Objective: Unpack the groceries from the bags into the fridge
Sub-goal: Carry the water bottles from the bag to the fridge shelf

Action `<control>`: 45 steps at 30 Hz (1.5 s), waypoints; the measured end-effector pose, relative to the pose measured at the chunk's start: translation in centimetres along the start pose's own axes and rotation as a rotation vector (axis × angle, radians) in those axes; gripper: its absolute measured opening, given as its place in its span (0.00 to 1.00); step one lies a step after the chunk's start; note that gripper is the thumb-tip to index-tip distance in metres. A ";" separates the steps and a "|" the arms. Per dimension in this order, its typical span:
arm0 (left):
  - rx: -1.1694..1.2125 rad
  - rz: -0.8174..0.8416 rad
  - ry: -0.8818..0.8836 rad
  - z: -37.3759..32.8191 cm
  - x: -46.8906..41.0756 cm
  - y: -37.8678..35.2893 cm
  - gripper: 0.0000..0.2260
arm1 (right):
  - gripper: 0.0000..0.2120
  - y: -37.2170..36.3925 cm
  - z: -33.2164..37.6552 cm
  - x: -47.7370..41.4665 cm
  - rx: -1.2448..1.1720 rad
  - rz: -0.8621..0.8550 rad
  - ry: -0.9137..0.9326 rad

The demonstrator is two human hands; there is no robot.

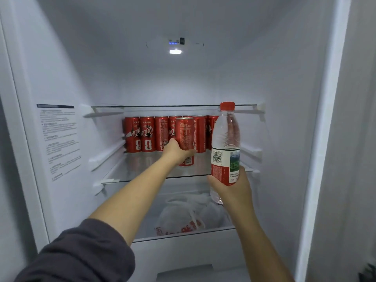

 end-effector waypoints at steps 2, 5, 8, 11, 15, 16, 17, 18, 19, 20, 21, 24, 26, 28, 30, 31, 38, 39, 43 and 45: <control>-0.054 0.008 0.000 0.2 -0.9 -0.1 0.33 | 0.26 -0.1 -0.5 -0.2 -0.002 0.009 -0.010; -0.162 0.005 0.003 0.3 -2.4 -0.2 0.34 | 0.26 -0.2 -1.1 -0.5 -0.005 0.021 -0.012; -0.181 -0.024 0.008 0.3 -4.0 -0.3 0.32 | 0.24 -0.1 -1.6 -0.9 -0.003 0.024 -0.013; -0.174 -0.064 0.025 0.3 -5.6 -0.6 0.36 | 0.24 0.0 -2.0 -1.4 0.005 0.043 -0.027; -0.205 -0.075 0.008 0.6 -7.5 -1.4 0.33 | 0.22 0.1 -2.3 -1.8 0.010 0.075 -0.042; -0.222 -0.075 0.003 0.7 -7.9 -1.5 0.31 | 0.21 0.2 -2.3 -1.8 0.011 0.081 -0.040; -0.237 -0.076 0.000 0.8 -8.3 -1.6 0.29 | 0.19 0.3 -2.3 -1.8 0.011 0.088 -0.039; -0.249 -0.076 -0.003 0.9 -8.6 -1.7 0.28 | 0.18 0.3 -2.3 -1.8 0.012 0.095 -0.040; -0.257 -0.073 -0.008 0.9 -8.9 -1.8 0.26 | 0.17 0.3 -2.3 -1.8 0.017 0.103 -0.040; -0.263 -0.071 -0.016 1.0 -9.1 -1.9 0.25 | 0.16 0.4 -2.3 -1.8 0.025 0.112 -0.039; -0.273 -0.069 -0.026 1.0 -9.4 -1.9 0.23 | 0.15 0.4 -2.2 -1.8 0.034 0.123 -0.037; -0.344 -0.057 -0.040 1.2 -10.0 -1.9 0.20 | 0.15 0.7 -2.1 -2.0 0.050 0.156 -0.027; -0.381 -0.045 -0.026 1.2 -10.3 -1.9 0.21 | 0.16 0.9 -2.0 -2.0 0.056 0.177 -0.016; -0.410 -0.044 -0.024 1.2 -10.6 -1.9 0.21 | 0.15 1.0 -2.0 -2.1 0.047 0.185 -0.015; -0.428 -0.055 -0.028 1.1 -10.7 -1.9 0.22 | 0.15 0.9 -2.1 -2.2 0.039 0.188 -0.026; -0.434 -0.057 -0.029 1.1 -10.7 -1.9 0.22 | 0.15 0.9 -2.2 -2.2 0.037 0.189 -0.030; -0.503 -0.053 -0.026 1.1 -9.8 -1.7 0.23 | 0.15 0.6 -2.2 -2.2 0.024 0.165 -0.037; -0.533 -0.056 -0.021 1.0 -9.4 -1.6 0.23 | 0.15 0.6 -2.1 -2.2 0.021 0.162 -0.037; -0.547 -0.084 -0.049 0.3 -6.8 -0.5 0.28 | 0.15 0.5 -1.7 -1.9 -0.006 0.148 -0.037; -0.465 -0.140 -0.170 -0.6 -4.4 0.4 0.28 | 0.16 0.6 -1.5 -1.7 -0.018 0.143 -0.034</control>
Point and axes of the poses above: each hand's wrist, its own x-axis away from the middle knuckle, its own y-axis out of the back of the hand, z = x × y, the point moved 3 cm from there along -x, towards the middle knuckle, and after that the axes turned 4 degrees about x, right-handed, at the moved point
